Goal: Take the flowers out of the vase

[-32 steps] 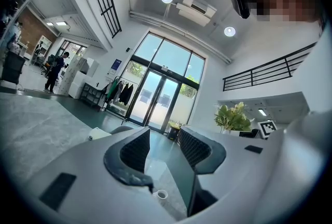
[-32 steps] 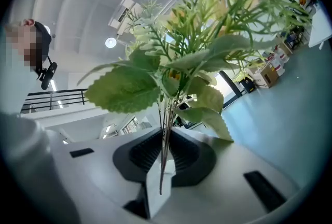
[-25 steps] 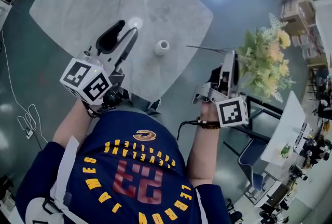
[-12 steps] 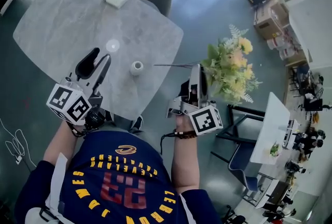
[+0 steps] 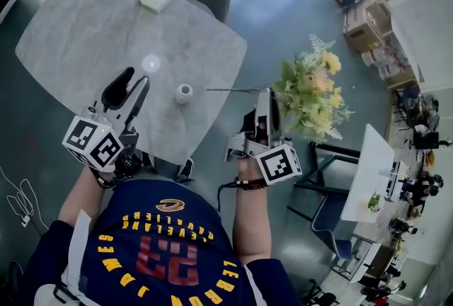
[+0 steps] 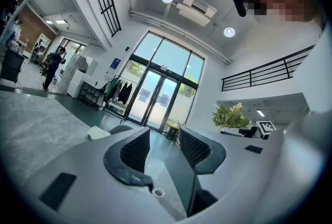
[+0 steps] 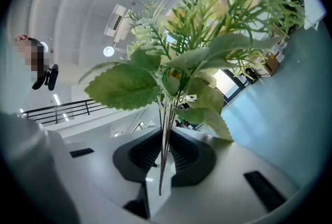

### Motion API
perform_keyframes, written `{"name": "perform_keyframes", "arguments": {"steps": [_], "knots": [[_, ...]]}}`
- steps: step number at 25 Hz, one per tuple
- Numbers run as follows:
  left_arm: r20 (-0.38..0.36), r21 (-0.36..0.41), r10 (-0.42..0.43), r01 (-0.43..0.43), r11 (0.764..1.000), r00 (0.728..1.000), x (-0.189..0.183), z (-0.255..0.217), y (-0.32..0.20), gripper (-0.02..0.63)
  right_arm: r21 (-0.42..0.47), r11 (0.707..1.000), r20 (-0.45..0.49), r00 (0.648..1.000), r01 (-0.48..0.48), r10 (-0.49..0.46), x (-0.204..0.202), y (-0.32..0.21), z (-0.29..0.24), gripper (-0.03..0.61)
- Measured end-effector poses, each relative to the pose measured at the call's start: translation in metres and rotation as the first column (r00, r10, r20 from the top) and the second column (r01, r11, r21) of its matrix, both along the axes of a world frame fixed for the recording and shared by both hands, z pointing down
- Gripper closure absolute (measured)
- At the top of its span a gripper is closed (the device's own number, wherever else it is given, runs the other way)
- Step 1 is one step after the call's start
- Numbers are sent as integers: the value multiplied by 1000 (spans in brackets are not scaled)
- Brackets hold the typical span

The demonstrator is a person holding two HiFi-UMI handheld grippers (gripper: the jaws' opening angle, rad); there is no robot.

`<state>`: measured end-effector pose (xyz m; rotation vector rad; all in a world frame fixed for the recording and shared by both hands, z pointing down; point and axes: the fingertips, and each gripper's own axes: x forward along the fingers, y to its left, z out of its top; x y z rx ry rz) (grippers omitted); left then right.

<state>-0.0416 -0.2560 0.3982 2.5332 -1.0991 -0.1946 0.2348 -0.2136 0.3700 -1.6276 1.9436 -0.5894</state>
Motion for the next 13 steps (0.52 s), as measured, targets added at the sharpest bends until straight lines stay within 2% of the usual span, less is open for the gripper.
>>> {"name": "perform_keyframes", "arguments": {"steps": [13], "knots": [[3,-6,0,0,1000,1000,2,-2,3,431,1,1000,1,1000,9,-9,-1,2,-2,529]]}}
